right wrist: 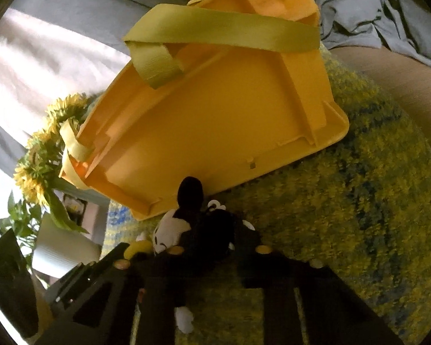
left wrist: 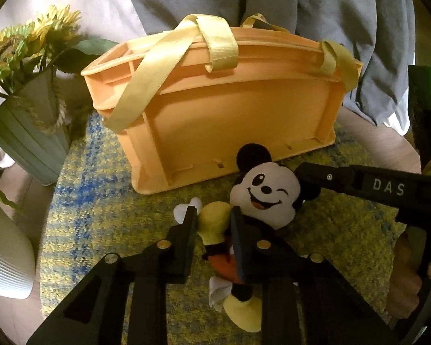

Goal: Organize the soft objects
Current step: 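Lower both tools around the Mickey plush and close them on its body, then lift the Mickey plush with both tools and carry it over the crate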

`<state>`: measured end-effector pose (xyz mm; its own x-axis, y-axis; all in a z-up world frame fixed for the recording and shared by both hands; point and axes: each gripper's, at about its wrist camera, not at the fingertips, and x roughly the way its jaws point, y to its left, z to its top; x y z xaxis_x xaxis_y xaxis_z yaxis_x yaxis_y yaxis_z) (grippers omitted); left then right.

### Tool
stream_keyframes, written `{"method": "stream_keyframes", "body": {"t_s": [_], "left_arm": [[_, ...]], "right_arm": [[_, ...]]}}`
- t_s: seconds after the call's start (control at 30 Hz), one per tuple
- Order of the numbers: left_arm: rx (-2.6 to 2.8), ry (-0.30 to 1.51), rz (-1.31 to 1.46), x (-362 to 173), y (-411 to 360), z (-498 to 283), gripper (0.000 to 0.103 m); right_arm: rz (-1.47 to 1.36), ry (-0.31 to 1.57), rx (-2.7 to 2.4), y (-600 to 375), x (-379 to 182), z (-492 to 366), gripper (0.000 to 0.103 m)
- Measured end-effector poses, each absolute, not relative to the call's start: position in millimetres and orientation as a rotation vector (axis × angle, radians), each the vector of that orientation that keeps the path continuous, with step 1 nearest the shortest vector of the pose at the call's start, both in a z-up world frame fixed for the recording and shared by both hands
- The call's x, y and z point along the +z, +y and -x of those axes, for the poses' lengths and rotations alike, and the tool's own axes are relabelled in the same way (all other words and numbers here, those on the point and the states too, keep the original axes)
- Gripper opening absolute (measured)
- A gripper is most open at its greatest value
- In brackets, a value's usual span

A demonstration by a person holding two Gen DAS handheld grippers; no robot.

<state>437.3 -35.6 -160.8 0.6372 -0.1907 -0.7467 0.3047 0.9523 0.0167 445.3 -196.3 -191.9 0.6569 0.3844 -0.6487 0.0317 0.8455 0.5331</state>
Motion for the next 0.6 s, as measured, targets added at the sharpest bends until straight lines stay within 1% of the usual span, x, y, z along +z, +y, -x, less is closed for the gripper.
{"method": "stream_keyframes", "body": {"t_s": [0.3,0.6], "left_arm": [[-0.284,0.814,-0.097,-151.8,-25.8,-431.7,0.021],[-0.290,0.751,-0.065,-129.3,-20.3,-418.0,0.021]], "right_arm": [[-0.460,0.808,0.205,-186.0,-172.3,-435.5,0.014],[-0.412,0.767,0.200,-180.2,-149.9,-420.1,0.014]]}}
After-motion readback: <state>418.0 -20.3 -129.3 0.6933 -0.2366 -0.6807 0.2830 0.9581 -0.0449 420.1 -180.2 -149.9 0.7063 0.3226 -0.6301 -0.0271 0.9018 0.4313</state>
